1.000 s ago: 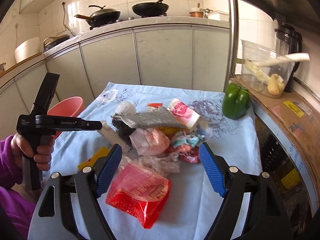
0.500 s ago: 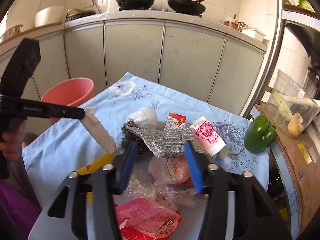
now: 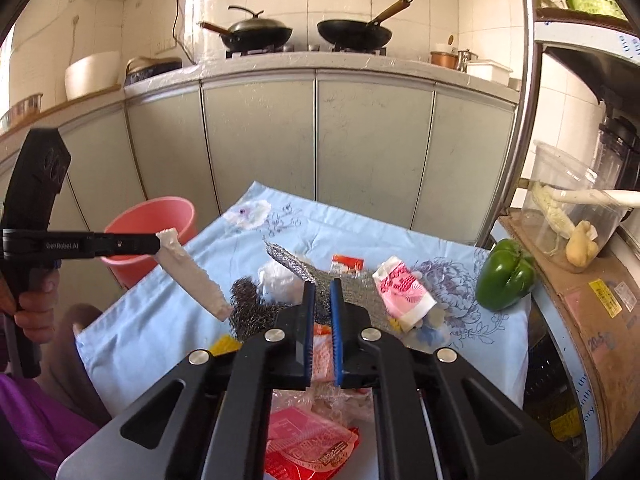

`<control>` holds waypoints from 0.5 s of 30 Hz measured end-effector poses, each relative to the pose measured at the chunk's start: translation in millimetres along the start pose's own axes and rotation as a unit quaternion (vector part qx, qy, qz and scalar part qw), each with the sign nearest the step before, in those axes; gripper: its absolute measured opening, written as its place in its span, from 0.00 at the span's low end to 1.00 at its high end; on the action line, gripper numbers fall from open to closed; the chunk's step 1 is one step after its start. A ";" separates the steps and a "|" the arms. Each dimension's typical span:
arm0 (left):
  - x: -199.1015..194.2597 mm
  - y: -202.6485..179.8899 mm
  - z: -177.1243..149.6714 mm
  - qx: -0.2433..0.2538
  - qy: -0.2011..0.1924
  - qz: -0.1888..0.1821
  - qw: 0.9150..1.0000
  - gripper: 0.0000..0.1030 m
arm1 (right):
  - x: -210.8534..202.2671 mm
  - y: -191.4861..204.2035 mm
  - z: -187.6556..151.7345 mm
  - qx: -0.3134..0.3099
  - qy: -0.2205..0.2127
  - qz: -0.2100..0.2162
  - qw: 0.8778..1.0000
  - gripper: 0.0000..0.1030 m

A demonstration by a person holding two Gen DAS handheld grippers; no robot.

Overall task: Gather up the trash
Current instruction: 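Grasp the white foam piece with the left gripper while the right gripper grasps the grey scouring pad, then carry both items over the pink bin and open both grippers to drop them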

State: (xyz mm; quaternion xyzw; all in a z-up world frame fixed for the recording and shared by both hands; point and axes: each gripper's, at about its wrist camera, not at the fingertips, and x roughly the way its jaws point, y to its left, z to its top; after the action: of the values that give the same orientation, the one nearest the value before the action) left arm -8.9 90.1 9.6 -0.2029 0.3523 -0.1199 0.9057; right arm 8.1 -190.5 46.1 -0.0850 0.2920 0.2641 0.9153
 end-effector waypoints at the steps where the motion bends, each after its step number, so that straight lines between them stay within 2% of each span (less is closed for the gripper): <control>1: -3.7 -1.5 1.1 0.002 -0.004 0.000 1.000 0.12 | -4.0 -1.7 2.5 0.005 -0.005 0.001 1.000 0.08; 9: -35.4 -1.0 6.5 0.004 -0.046 0.007 0.999 0.12 | -29.2 -5.7 27.4 0.039 -0.048 0.028 0.998 0.07; 15: -53.1 13.9 6.8 -0.012 -0.065 0.019 0.998 0.12 | -41.7 -7.9 49.4 0.058 -0.078 0.050 0.994 0.07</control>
State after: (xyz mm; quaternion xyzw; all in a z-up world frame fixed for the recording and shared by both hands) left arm -41.5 123.5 39.1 -0.2149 0.2974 -0.0853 0.9263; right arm 7.7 -199.9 110.5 0.0039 0.2388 0.2984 0.9241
